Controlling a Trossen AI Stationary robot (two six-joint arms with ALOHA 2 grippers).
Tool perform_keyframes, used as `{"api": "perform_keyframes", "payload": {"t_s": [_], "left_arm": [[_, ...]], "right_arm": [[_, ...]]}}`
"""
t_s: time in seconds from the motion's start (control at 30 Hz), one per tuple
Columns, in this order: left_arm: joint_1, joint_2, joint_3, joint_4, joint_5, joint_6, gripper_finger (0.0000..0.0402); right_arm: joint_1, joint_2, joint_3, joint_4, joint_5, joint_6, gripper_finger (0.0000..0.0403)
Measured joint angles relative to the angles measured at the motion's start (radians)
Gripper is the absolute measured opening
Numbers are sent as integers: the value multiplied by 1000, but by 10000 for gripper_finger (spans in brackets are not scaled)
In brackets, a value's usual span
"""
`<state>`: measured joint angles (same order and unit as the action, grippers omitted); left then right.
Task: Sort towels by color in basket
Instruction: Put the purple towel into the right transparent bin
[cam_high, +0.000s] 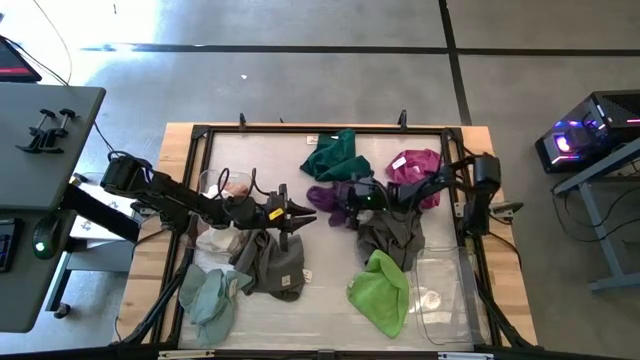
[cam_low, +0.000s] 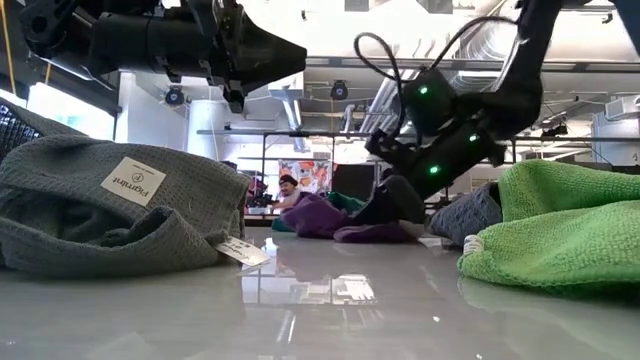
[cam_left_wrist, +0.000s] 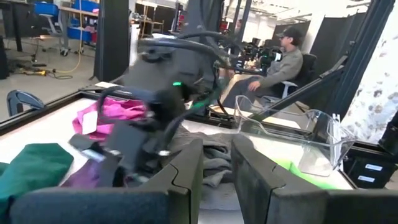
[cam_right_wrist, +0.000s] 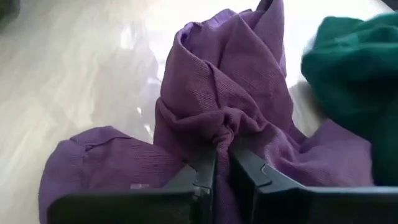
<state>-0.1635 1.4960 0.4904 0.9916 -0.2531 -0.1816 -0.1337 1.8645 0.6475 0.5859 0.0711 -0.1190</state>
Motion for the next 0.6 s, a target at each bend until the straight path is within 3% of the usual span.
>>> {"api": "perform_keyframes", "payload": {"t_s": [0.1,0.2,0.33,0.47,0.6], "left_arm": [[-9,0,0,0,0,11,71],[-18,0,0,-1,0,33,71],[-29,0,0,-2,0,90,71],[-27,0,0,1,-1,122,71],[-33,0,0,-4,-1,115,71]], "right_arm": [[104,-88,-13,-61,129,24,21],[245,-208,7,-184,347,13,10],[426,-350,159,-556,617,64,14],[563,-423,413,-1023,678,269,11],[710,-407,654,-1528,673,651,9]]}}
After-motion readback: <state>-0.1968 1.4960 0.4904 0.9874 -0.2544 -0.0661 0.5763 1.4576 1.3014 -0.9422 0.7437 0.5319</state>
